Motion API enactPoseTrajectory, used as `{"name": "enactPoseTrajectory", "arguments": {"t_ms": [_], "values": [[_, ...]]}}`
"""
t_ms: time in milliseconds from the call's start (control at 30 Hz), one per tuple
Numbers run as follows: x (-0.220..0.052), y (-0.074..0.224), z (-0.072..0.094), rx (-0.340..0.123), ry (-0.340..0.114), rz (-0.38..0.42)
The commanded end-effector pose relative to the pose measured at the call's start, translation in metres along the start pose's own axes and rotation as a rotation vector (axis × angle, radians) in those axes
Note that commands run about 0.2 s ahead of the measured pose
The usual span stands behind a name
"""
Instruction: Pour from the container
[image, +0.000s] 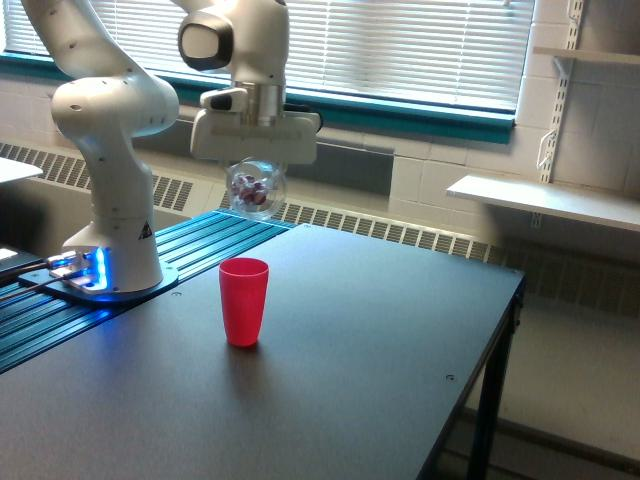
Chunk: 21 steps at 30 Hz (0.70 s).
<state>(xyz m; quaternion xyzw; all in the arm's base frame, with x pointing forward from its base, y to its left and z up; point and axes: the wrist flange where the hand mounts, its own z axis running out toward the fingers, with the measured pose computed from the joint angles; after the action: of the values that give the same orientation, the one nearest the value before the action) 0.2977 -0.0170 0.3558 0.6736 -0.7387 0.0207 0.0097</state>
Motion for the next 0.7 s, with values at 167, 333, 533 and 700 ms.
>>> {"name": "enactPoseTrajectory", "arguments": {"t_ms": [167,333,533,700], "values": [[0.009,0.013,0.027,-0.056,-0.059,-0.075],[0.015,0.015,0.033,-0.088,-0.080,-0.087],[0.029,0.018,0.039,-0.108,-0.103,-0.089],[0.040,0.019,0.038,-0.107,-0.125,-0.089]]}}
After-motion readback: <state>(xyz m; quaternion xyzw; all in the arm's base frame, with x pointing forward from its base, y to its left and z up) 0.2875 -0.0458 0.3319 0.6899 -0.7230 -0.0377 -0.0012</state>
